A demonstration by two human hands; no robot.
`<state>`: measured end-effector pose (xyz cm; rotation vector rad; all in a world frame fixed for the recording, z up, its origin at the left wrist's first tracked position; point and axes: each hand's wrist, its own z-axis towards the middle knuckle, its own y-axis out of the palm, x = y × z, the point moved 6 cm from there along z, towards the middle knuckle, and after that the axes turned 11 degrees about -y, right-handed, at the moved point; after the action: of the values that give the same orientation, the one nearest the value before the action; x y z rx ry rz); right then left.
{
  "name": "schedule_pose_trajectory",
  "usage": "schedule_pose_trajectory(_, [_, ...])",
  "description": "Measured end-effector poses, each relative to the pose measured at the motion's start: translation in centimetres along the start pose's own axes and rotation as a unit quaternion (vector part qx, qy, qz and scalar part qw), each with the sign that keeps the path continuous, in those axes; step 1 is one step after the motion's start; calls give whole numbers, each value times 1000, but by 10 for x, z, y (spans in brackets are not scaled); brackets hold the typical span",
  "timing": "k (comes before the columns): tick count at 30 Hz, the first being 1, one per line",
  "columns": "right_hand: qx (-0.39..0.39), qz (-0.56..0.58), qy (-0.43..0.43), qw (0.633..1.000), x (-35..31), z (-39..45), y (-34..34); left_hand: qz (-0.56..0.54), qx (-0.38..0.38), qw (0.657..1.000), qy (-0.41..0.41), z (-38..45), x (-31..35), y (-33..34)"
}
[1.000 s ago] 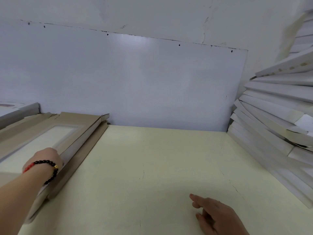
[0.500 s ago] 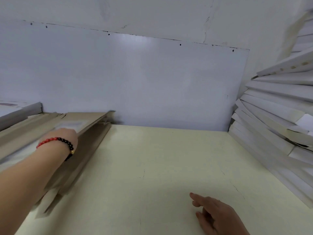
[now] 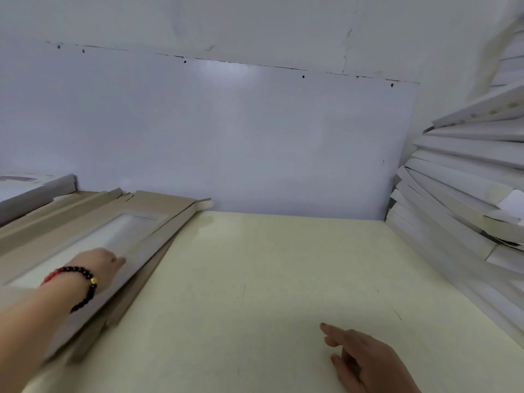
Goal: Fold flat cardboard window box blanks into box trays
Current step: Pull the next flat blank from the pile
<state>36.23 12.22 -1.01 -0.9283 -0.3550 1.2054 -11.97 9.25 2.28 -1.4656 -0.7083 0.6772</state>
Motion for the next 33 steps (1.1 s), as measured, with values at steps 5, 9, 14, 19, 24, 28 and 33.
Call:
schedule_pose_trajectory(5, [-4, 10, 9, 1000, 3, -2, 1, -121, -56, 991, 3, -4, 6, 29])
schedule_pose_trajectory(9, [-7, 9, 15, 1000, 3, -1, 2, -134, -37, 990, 15, -2, 6, 31])
schedule_pose_trajectory(14, [-4, 3, 18, 1000, 2, -1, 2, -78, 42, 993, 76, -13, 25, 26])
schedule_pose_trajectory(19, [1, 3, 19, 1000, 5, -4, 3, -102, 68, 986, 112, -18, 46, 25])
schedule_pose_trajectory(24, [-2, 1, 32, 999, 6, -5, 3, -90, 77, 989, 88, -12, 51, 23])
schedule_pose_trajectory(28, [-2, -10, 28, 1000, 5, -4, 2, -103, 67, 990, 65, -3, 50, 24])
schedule_pose_trajectory(33, [1, -16, 24, 1000, 4, -2, 0, -98, 64, 992, 54, 3, 45, 23])
